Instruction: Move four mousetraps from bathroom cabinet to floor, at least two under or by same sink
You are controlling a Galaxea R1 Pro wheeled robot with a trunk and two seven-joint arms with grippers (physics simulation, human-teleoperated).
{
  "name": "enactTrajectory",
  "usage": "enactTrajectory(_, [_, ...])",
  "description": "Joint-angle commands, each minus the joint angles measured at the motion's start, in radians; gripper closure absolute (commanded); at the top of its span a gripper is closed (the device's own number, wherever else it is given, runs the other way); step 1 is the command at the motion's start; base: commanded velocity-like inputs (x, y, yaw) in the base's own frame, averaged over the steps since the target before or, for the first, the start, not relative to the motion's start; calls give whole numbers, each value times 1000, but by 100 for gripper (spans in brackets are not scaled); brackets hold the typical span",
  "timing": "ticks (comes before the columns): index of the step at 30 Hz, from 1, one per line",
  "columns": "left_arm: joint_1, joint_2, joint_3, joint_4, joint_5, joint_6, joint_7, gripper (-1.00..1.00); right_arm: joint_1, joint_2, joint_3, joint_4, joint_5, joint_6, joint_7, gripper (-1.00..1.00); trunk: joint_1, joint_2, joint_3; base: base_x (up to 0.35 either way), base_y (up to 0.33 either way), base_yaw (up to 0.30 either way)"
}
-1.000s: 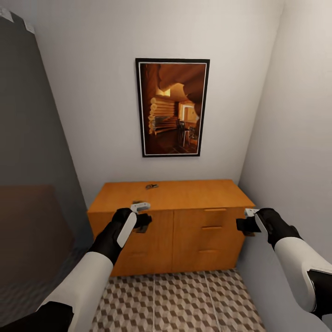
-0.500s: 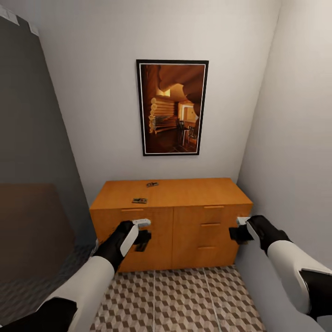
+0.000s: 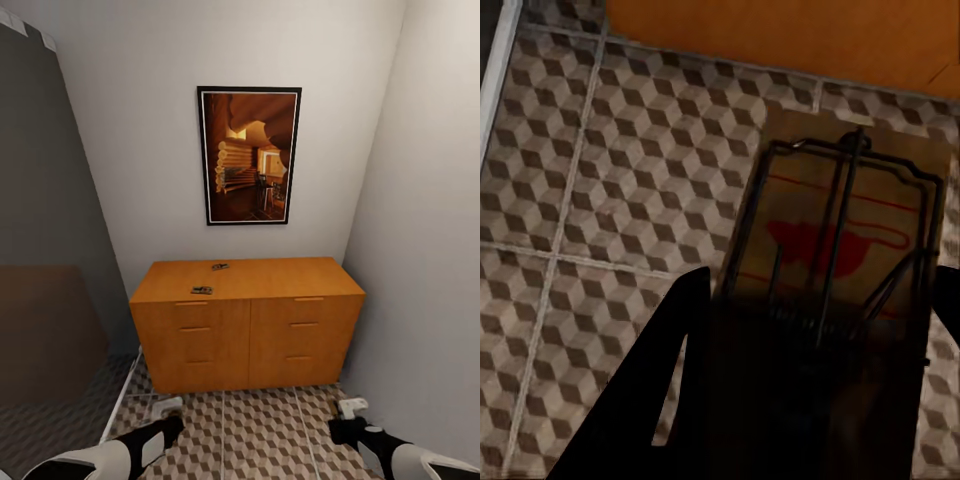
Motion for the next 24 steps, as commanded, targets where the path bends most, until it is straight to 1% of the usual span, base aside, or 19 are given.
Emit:
enactTrajectory(1, [13,14,-10,4,4,-18,-19,100,14,0,-9,4,8,-19,2,100,1,-2,-2,0,0,0])
enactTrajectory(3, [66,60,-10,7,5,-88,-95,100,67,1,-9,5,10,-50,0,100,1,-2,-2,0,0,0])
enactTrajectory(4, [90,78,-10,8,5,-122,-125,100,91,3,-9,5,10,-70,0,100,1,-2,-2,0,0,0])
enactTrajectory(5, [101,86,-10,9,6,-138,-137,100,102,4,-9,5,10,-83,-1,100,1,-2,-2,0,0,0])
enactTrajectory(7, [145,111,-10,10,7,-195,-165,100,142,13,-9,5,9,-154,-6,100,1,-2,-2,0,0,0])
enactTrajectory(8, [165,119,-10,10,7,-224,-172,100,161,16,-9,5,8,-195,-19,100,1,-2,-2,0,0,0])
enactTrajectory(9, [175,123,-10,10,8,-241,-175,100,171,17,-9,5,8,-214,-29,100,1,-2,-2,0,0,0])
enactTrajectory(11, [214,135,-9,10,8,-314,-180,100,202,19,-9,5,8,-268,-78,100,1,-2,-2,0,0,0])
enactTrajectory(12, [233,140,-9,10,8,-351,-181,100,210,20,-9,5,7,-281,-95,100,1,-2,-2,0,0,0])
enactTrajectory(13, [242,143,-9,10,8,-367,-182,100,214,20,-9,5,6,-286,-102,100,1,-2,-2,0,0,0])
enactTrajectory(15, [278,151,-8,10,11,-415,-182,100,221,21,-9,5,4,-298,-117,100,1,-2,-2,0,0,0])
enactTrajectory(16, [293,153,-8,10,12,-427,-182,100,223,21,-9,5,4,-301,-121,100,1,-2,-2,0,0,0])
enactTrajectory(19, [312,157,-6,10,13,-438,-178,100,226,21,-9,5,4,-304,-125,100,1,-2,-2,0,0,0])
enactTrajectory(24, [327,159,-5,10,13,-442,-176,100,226,21,-9,5,3,-305,-127,100,1,-2,-2,0,0,0])
